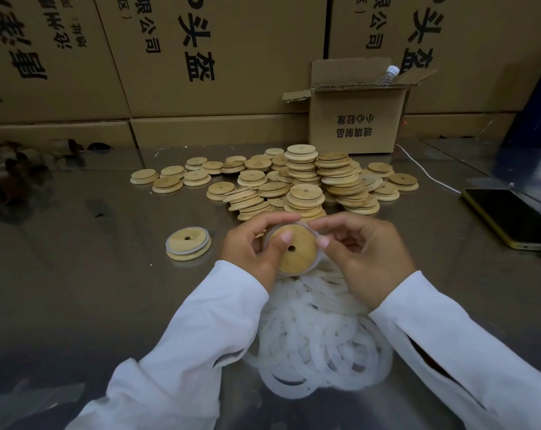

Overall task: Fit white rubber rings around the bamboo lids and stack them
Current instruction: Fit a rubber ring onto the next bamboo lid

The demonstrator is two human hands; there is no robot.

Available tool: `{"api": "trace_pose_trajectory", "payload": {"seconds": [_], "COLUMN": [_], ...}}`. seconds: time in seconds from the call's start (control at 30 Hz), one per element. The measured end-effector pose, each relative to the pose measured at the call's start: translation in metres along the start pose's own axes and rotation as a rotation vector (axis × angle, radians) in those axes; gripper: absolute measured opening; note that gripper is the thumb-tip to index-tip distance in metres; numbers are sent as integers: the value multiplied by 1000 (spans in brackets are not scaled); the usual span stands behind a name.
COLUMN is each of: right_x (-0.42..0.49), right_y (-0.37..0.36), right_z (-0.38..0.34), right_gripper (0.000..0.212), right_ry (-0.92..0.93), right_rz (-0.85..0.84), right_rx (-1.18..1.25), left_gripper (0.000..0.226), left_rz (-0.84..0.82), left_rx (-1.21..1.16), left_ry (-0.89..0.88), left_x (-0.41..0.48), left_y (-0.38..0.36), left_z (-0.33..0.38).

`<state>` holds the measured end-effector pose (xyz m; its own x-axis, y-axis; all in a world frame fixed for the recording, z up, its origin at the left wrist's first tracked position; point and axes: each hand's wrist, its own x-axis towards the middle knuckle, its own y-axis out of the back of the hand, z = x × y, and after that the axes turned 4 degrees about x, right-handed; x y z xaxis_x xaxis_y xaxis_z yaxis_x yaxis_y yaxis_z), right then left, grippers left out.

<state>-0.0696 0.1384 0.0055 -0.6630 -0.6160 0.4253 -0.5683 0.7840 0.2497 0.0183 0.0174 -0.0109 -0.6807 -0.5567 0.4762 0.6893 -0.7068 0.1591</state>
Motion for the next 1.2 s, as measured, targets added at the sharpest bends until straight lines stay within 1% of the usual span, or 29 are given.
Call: {"api": "trace_pose_trajectory", "payload": {"seconds": [0.1, 0.23, 0.37, 0.43, 0.5, 0.57, 0.63, 0.77, 0.87, 0.97, 1.1, 1.2], "right_x": [1, 2, 2, 1, 2, 4, 6, 6, 7, 9, 8, 9], "right_y": [1, 3, 3, 2, 3, 6, 8, 6, 6, 8, 11, 11], "right_z": [-1, -2, -4, -3, -2, 0, 3, 11, 16, 21, 25, 26], "right_gripper": [31, 30, 29, 26, 25, 23, 21, 22, 23, 21, 22, 23], "right_ry": [-5, -11, -27, -45, -71, -103, -136, -186, -202, -219, -243, -250], "right_rz": [-4, -14, -31, -13, 46, 113, 136, 82, 77, 80, 84, 92], "right_rx": [-17, -14, 24, 65, 118, 151, 125, 37, 6, -16, -49, -45], "left_gripper": [28, 26, 26, 26, 27, 27, 25, 18, 18, 24, 27, 26], "left_rz": [-10, -15, -10, -6, 17, 79, 185, 452, 629, 772, 855, 847], "left_rx": [-15, -55, -76, -78, -85, -101, -60, 138, 216, 241, 248, 256], "left_ry": [37, 94, 106, 107, 131, 168, 189, 195, 273, 365, 480, 500], "left_x": [0, 1, 1, 1, 3, 6, 10, 21, 28, 30, 27, 25], "left_y": [1, 1, 2, 3, 4, 8, 14, 34, 51, 67, 80, 87], "left_z": [2, 5, 5, 3, 2, 0, -2, -9, -18, -28, -38, -44]}}
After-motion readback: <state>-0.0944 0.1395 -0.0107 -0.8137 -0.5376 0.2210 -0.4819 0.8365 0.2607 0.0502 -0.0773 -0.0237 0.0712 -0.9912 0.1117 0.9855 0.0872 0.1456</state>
